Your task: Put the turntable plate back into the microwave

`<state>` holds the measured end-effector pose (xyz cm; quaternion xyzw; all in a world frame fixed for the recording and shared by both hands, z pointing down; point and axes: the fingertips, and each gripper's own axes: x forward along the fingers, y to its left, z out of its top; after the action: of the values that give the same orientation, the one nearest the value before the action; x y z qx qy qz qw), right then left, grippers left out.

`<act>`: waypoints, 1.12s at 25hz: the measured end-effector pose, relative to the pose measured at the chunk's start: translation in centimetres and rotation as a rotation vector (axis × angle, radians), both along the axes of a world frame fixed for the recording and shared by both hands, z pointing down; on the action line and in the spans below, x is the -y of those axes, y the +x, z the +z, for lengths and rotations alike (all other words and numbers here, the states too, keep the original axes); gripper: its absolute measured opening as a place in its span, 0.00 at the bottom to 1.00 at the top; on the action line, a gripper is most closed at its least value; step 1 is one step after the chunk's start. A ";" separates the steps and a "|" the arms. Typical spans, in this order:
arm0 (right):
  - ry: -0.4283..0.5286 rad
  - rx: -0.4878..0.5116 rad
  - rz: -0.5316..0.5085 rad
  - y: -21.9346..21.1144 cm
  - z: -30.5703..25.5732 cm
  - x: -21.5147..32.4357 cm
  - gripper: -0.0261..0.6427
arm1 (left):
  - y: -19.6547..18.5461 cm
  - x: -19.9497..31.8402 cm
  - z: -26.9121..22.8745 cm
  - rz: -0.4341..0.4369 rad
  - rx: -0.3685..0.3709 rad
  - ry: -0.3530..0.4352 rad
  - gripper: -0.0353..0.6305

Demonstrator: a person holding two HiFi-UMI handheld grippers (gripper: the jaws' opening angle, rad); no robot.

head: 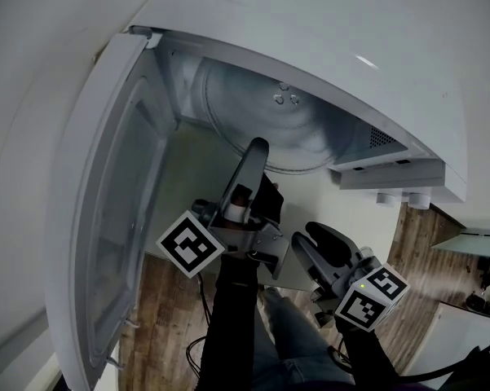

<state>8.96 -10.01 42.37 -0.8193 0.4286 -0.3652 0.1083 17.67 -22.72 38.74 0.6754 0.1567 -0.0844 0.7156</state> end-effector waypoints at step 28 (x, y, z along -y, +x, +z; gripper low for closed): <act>-0.166 -0.105 -0.212 -0.7 1.2 4.3 0.23 | 4.6 1.0 0.9 0.046 0.049 -0.025 0.19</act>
<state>8.23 -14.30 43.56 -0.7935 0.4861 -0.3655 -0.0213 22.31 -23.68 39.66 0.6645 0.1534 -0.0531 0.7295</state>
